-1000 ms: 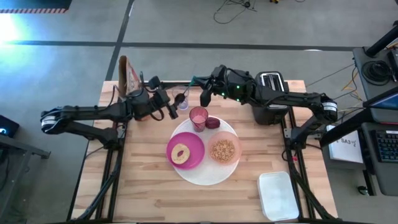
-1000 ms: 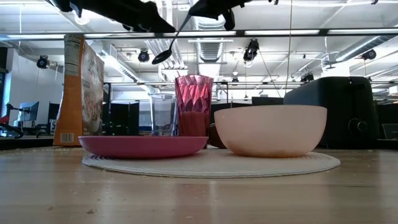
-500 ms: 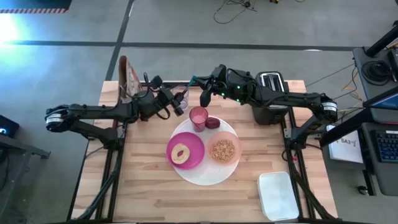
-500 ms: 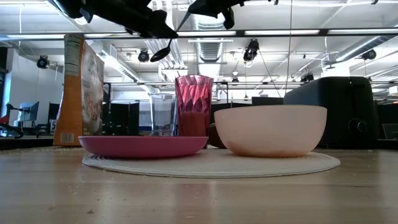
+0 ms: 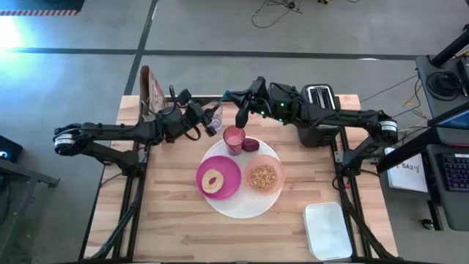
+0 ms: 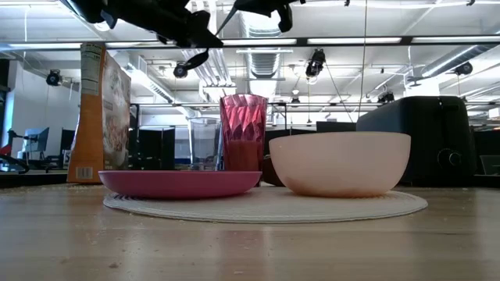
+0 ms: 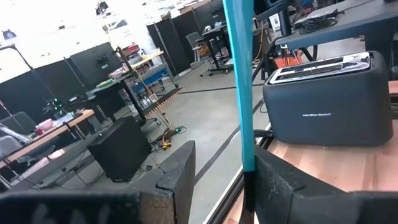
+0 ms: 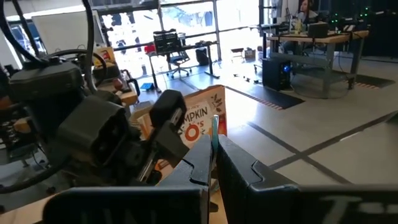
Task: Arrange a breakfast setting
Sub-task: Put the blue spoon beside the orange bowl
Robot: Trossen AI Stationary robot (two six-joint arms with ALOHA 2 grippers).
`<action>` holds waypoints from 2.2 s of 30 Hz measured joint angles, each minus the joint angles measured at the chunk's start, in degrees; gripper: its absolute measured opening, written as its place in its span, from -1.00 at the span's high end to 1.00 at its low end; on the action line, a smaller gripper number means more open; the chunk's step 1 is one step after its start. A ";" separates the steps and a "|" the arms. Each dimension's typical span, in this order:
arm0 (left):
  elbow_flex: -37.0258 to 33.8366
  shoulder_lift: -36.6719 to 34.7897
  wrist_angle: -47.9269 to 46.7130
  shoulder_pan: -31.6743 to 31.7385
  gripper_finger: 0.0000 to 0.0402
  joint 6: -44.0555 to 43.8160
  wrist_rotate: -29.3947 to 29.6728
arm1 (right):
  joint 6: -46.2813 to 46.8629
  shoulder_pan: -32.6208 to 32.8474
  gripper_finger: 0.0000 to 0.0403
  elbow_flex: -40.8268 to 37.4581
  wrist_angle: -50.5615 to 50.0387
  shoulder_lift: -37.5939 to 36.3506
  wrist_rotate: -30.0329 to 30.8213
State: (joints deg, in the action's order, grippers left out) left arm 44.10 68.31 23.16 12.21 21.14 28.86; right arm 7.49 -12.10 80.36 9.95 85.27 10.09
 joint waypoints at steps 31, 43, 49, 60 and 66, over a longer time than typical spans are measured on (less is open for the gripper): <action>0.00 0.00 -1.78 0.07 1.00 0.83 -6.29 | -1.60 0.75 0.96 0.04 -8.02 -1.01 -0.21; 0.02 0.00 -3.23 0.07 1.00 0.76 -7.72 | -1.64 0.75 0.96 0.04 -11.65 -2.47 0.17; 0.01 0.00 -2.98 0.07 1.00 -0.44 -7.62 | -5.30 0.75 0.96 0.04 -12.16 -2.55 1.66; 0.02 0.00 -3.79 0.13 0.97 -4.29 -12.33 | -12.33 0.68 0.95 0.04 -13.21 -2.67 1.25; 0.01 0.00 -4.16 0.13 0.94 -4.30 -13.26 | -19.02 0.66 0.96 0.04 -14.67 -2.67 1.05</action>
State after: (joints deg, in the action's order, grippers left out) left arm 44.11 68.31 19.00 12.34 16.84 15.60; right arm -11.54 -11.44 80.40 -4.72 82.61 11.14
